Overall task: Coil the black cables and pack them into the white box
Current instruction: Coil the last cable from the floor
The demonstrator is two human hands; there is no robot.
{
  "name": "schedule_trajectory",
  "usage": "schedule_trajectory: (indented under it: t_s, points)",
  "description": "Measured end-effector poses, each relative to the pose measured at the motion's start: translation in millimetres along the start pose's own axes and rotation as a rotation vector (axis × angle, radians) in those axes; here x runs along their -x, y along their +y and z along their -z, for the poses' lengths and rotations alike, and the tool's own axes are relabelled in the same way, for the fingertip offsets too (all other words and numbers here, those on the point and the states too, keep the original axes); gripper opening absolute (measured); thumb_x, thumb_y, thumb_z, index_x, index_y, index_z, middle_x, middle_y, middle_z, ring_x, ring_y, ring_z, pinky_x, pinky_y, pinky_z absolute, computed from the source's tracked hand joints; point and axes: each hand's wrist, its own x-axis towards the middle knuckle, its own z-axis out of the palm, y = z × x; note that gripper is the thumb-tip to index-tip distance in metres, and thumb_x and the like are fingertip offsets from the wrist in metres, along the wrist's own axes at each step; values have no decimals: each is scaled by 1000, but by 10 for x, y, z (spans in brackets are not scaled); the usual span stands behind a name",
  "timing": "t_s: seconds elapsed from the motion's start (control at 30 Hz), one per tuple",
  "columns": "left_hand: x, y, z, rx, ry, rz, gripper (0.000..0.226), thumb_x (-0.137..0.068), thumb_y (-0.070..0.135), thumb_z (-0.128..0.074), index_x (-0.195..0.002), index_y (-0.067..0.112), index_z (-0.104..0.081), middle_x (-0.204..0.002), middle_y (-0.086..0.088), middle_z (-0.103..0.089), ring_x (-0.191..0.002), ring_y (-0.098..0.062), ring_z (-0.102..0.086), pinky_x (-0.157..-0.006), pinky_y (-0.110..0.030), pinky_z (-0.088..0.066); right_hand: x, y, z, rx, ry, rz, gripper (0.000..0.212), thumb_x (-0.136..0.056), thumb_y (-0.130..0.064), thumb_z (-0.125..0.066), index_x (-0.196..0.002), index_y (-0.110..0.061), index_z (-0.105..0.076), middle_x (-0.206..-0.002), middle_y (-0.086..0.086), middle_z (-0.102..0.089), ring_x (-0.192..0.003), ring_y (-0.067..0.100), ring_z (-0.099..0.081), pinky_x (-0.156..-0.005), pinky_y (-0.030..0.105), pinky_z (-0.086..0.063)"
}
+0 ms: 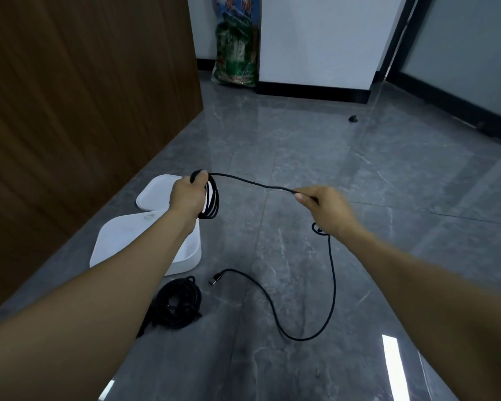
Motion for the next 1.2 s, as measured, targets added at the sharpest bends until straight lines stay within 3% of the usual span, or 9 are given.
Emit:
schedule_trajectory:
  t_s: [0.13, 0.27, 0.33, 0.4, 0.47, 0.57, 0.67, 0.87, 1.2]
  points:
    - [87, 86, -114, -127, -47, -115, 48, -100, 40, -35, -109, -2, -55, -102, -28, -59, -115, -48, -49, -85, -49, -46, -35, -246, -111, 415, -91, 152, 32, -100, -34, -41, -123, -27, -61, -109, 2, -56, -101, 25, -57, -68, 31, -38]
    - [150, 110, -176, -35, -163, -106, 59, -101, 38, -32, -133, -11, -33, -137, -36, -35, -128, -52, -32, -104, -59, -31, -63, -446, -180, 522, -204, 247, 27, -99, -29, -45, -115, -20, -65, -112, 2, -52, -102, 25, -56, -67, 31, -38]
    - [178, 113, -207, 33, -183, -99, 58, -101, 38, -32, -134, -11, -32, -128, -39, -42, -119, -54, -41, -100, -59, -36, -74, -543, -188, 432, -270, 299, 27, -99, -26, -44, -114, -14, -64, -105, 1, -47, -95, 21, -52, -71, 31, -38]
    - [205, 118, -225, 45, -178, -120, 53, -102, 38, -32, -128, -8, -39, -86, -21, -56, -78, -32, -57, -81, -45, -44, -67, -633, -200, 300, -357, 344, 29, -100, -22, -41, -109, -6, -63, -98, 0, -41, -88, 19, -47, -78, 34, -41]
    - [216, 109, -238, 51, -203, -138, 41, -102, 37, -31, -106, 1, -49, -68, -1, -44, -61, -14, -42, -73, -35, -39, -61, -696, -214, 224, -402, 367, 29, -100, -20, -40, -106, -4, -63, -100, 4, -46, -90, 21, -50, -86, 39, -43]
    - [253, 98, -255, -8, -279, -194, 36, -103, 35, -29, -81, 12, -47, -70, -2, -51, -67, -15, -48, -75, -34, -42, -79, -747, -197, 49, -332, 384, 20, -97, -17, -46, -104, -9, -63, -101, 6, -51, -92, 21, -52, -87, 35, -44]
    - [289, 88, -274, -69, -346, -251, 42, -103, 33, -29, -100, 0, -55, -86, -13, -59, -79, -21, -55, -81, -39, -45, -96, -741, -168, -74, -271, 387, 15, -94, -13, -52, -98, -7, -65, -92, -3, -48, -89, 17, -53, -85, 29, -44]
    - [377, 120, -342, 27, -496, -222, 37, -104, 27, -27, -84, 8, -51, -54, 0, -47, -44, -7, -44, -50, -21, -41, -143, -684, -166, -285, -116, 222, 12, -82, -13, -71, -76, -9, -61, -73, -1, -60, -73, 13, -56, -76, 32, -48]
    - [446, 171, -245, -86, -770, -69, 32, -99, 33, -43, -71, 19, -50, -52, 8, -30, -41, -4, -24, -42, -15, -24, -155, -406, -36, -361, -115, 45, 28, -71, -24, -80, -62, -15, -54, -59, 0, -49, -50, 6, -38, -51, 19, -33]
